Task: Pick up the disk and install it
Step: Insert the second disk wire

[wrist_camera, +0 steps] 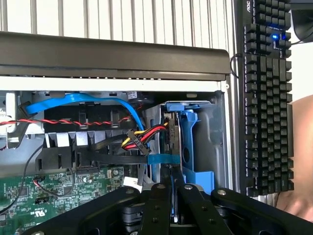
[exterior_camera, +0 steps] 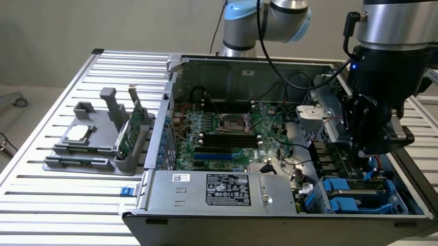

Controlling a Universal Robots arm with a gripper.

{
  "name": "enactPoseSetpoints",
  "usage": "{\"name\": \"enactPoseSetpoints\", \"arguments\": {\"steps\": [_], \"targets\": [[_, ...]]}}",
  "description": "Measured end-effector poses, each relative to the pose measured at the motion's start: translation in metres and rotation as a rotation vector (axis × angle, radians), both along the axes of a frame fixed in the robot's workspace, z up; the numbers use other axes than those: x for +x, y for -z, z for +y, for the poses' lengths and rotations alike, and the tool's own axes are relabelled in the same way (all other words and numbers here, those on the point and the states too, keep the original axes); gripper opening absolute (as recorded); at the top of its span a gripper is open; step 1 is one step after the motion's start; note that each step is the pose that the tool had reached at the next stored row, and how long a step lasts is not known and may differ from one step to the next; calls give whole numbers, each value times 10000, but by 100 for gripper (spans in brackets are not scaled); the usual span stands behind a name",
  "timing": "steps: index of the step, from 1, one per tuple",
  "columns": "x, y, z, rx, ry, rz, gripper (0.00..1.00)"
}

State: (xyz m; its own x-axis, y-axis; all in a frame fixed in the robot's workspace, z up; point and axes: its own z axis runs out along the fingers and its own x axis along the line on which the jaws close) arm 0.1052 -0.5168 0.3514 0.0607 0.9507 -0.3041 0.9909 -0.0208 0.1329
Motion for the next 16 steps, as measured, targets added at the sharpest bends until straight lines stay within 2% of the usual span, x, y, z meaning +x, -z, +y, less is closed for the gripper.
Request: {"name": "enactPoseSetpoints", "arguments": {"steps": [8, 10, 11, 16], "targets": [[0, 0, -1, 11, 0, 0, 15], [0, -2, -3, 16, -1, 0, 16], [0, -6, -3, 17, -1, 0, 23], [0, -69, -3, 21, -1, 3, 23]]}}
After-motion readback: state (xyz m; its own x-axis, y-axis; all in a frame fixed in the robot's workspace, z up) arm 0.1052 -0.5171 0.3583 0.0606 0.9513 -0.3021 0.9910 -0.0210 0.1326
